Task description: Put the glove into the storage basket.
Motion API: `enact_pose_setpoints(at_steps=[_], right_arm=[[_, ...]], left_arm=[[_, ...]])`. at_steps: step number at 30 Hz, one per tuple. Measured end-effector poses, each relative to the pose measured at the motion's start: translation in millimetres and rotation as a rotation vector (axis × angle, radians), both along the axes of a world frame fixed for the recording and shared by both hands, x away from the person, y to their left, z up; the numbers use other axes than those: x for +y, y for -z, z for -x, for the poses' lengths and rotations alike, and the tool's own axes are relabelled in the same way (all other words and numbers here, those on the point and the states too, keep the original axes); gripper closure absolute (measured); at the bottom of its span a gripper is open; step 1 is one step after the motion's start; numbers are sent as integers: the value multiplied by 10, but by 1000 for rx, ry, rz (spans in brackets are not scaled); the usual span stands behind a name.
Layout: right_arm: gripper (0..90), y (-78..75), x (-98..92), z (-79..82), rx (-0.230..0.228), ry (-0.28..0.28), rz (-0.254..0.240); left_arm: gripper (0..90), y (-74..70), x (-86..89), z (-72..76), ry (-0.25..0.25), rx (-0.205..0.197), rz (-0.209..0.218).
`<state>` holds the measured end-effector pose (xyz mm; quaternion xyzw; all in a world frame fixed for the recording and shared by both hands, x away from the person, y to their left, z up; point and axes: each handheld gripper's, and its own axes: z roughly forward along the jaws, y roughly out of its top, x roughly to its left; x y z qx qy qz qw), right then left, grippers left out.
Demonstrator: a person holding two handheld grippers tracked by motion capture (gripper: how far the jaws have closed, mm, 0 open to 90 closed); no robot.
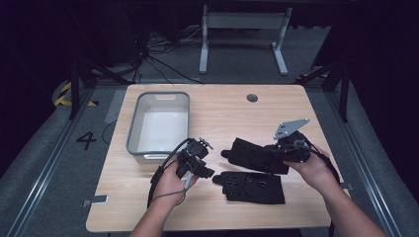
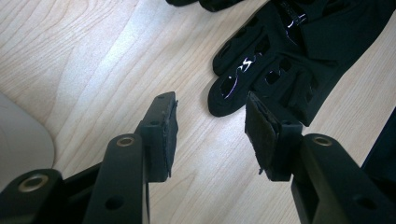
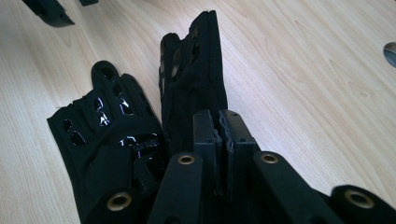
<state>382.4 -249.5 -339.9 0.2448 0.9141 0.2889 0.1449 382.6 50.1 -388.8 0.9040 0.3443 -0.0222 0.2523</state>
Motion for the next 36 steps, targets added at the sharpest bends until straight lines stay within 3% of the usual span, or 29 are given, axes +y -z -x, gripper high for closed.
enact_pose_setpoints(at_steps=[15,20,27,31,32,36], right_arm=[[853,139,100,175,-19,-59,46],[849,146,112,254,-12,-67,36],[830,191,156,436,43,-117,31],[798,310,181,575,122,-161,34],[798,310,181,575,122,-161,34],[768,466,210,664,198,-194,63]], left_arm=[[544,-6,1,5,-2,-4,-2],[548,-5,5,1,-4,-8,-7],[552,-31,39,3,-25,-15,8],[552,-31,34,3,-23,-13,9],[552,-31,34,3,-23,-13,9],[552,-24,17,6,-20,-10,5]])
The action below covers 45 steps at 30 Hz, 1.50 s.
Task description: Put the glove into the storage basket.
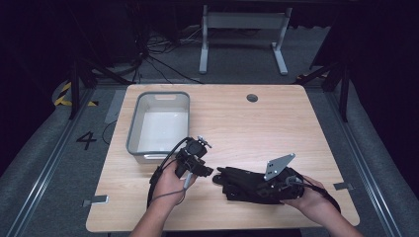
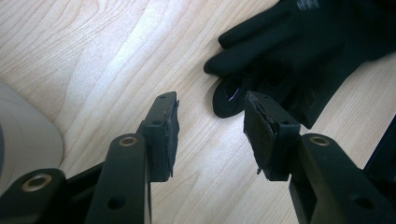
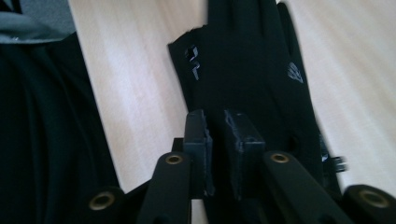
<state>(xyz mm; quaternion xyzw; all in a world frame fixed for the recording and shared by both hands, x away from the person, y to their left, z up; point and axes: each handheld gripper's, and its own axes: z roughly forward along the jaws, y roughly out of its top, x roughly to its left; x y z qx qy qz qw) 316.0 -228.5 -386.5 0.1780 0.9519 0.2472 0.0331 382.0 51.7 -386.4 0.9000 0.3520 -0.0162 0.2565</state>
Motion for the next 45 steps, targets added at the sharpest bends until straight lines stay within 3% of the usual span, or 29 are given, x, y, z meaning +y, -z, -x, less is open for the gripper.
enact_pose_setpoints(at_steps=[6,12,15,18,26,32,33,38,40,44,45], right_arm=[[734,105,-14,8,61,9,11],[720,42,-114,-35,27,49,-33],[702,-10,-231,-104,6,112,-73],[687,3,-317,-164,-5,164,-81],[673,99,-563,-209,3,237,-47],[648,223,-686,-218,51,266,-29],[619,262,-713,-234,75,278,-25],[584,308,-726,-228,101,278,-8],[571,368,-723,-224,119,276,21],[607,426,-708,-241,152,273,39],[688,422,-684,-231,154,263,45]], left_arm=[[552,6,-6,-2,5,5,-2],[551,10,-30,12,22,12,-1],[551,5,-70,32,46,12,7],[552,10,-95,40,52,19,0],[552,54,-157,72,84,41,-1],[552,131,-231,70,103,55,-33],[552,139,-239,69,104,58,-34],[564,172,-228,46,115,69,-39],[569,175,-211,40,114,72,-40],[592,182,-213,44,124,64,-59],[605,194,-222,45,134,56,-72]])
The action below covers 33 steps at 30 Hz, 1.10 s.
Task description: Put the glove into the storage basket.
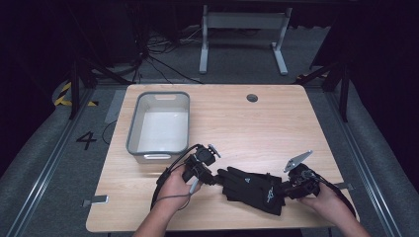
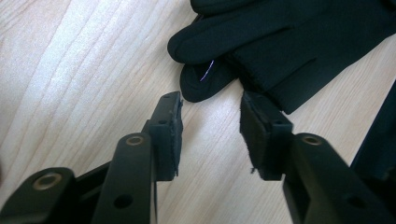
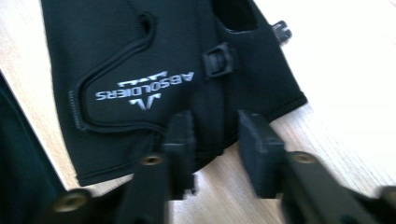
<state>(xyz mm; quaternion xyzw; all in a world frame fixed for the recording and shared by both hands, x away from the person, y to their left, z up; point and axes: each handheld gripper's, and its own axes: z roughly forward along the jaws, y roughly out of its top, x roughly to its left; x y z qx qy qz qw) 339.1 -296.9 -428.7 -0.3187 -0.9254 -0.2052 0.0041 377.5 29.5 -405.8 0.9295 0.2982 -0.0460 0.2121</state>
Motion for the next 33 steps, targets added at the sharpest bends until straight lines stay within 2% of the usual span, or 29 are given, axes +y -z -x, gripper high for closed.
enact_pose_setpoints(at_steps=[1,2,3,6,9,12,15,17,18,20,23,30,33], right_arm=[[688,0,0,0,0,0,0],[760,-17,30,23,-24,-9,18],[784,-28,39,32,-34,-8,25],[816,-35,51,39,-44,-10,30],[820,-33,57,43,-48,-7,32],[819,-32,58,42,-45,-7,31],[818,-32,60,42,-46,-6,33],[818,-32,61,43,-46,-7,33],[816,-34,62,45,-48,-9,35],[815,-35,69,51,-50,-5,37],[814,-35,76,53,-52,-4,39],[814,-35,81,52,-52,-6,41],[815,-34,84,52,-53,-8,42]], left_arm=[[613,0,0,0,0,0,0],[619,17,-13,-5,11,-4,-25],[625,30,-21,-8,12,-2,-36],[625,68,-45,-10,23,4,-53],[611,90,-57,-17,27,4,-54],[593,115,-121,7,57,0,-43],[579,74,-178,54,85,3,-7],[579,56,-195,69,90,-1,1],[581,37,-234,99,109,3,17],[582,49,-282,122,126,13,7],[579,88,-322,117,126,19,-8],[590,190,-347,57,90,75,-25],[678,195,-374,66,100,74,-38]])
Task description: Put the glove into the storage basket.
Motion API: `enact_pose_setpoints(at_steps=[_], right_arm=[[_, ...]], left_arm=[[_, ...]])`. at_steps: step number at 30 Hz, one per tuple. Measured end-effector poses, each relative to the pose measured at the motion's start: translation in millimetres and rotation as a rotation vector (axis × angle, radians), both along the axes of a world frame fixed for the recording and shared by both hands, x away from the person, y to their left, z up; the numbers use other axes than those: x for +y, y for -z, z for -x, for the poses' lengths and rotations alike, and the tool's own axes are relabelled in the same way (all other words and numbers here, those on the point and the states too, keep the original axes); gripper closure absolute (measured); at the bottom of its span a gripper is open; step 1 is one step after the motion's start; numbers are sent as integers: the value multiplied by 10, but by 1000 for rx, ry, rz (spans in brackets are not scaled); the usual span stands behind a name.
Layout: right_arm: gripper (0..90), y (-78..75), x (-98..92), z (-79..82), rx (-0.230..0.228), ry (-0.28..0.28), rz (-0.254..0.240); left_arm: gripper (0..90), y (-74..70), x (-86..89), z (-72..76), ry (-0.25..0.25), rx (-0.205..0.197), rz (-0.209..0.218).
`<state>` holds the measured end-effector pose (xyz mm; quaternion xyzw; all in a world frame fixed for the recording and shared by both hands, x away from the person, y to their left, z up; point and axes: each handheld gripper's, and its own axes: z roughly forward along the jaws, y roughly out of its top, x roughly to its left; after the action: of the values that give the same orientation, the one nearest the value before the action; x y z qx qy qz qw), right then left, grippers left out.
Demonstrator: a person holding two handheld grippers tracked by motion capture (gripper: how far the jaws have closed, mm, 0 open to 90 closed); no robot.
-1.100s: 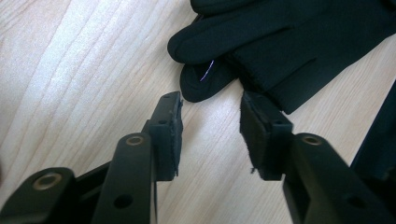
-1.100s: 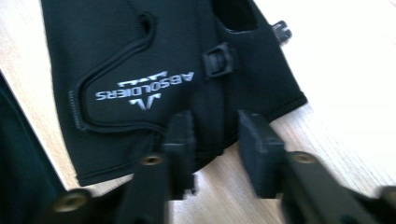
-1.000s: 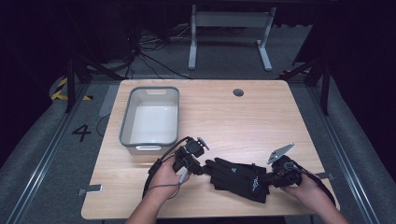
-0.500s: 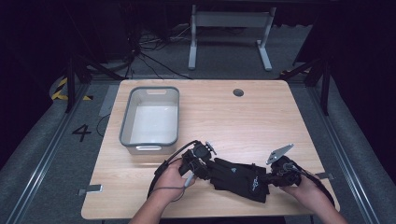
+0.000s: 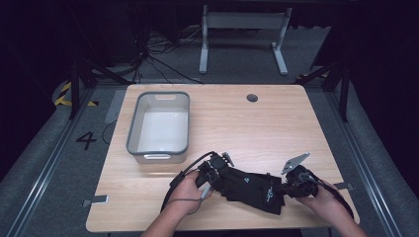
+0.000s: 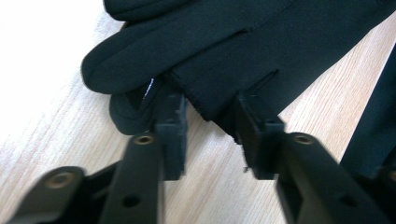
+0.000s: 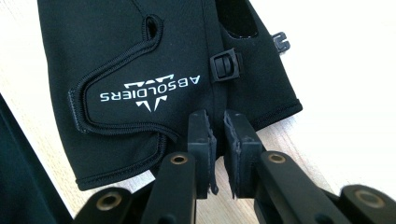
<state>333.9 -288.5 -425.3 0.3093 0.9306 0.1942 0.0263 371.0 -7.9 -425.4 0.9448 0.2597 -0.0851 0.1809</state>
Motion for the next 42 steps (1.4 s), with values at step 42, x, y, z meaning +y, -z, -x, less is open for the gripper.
enact_pose_setpoints(at_steps=[42], right_arm=[[849,-494,-1,-137,-159,31,-30]], left_arm=[[881,-376,-76,326,82,-121,-4]])
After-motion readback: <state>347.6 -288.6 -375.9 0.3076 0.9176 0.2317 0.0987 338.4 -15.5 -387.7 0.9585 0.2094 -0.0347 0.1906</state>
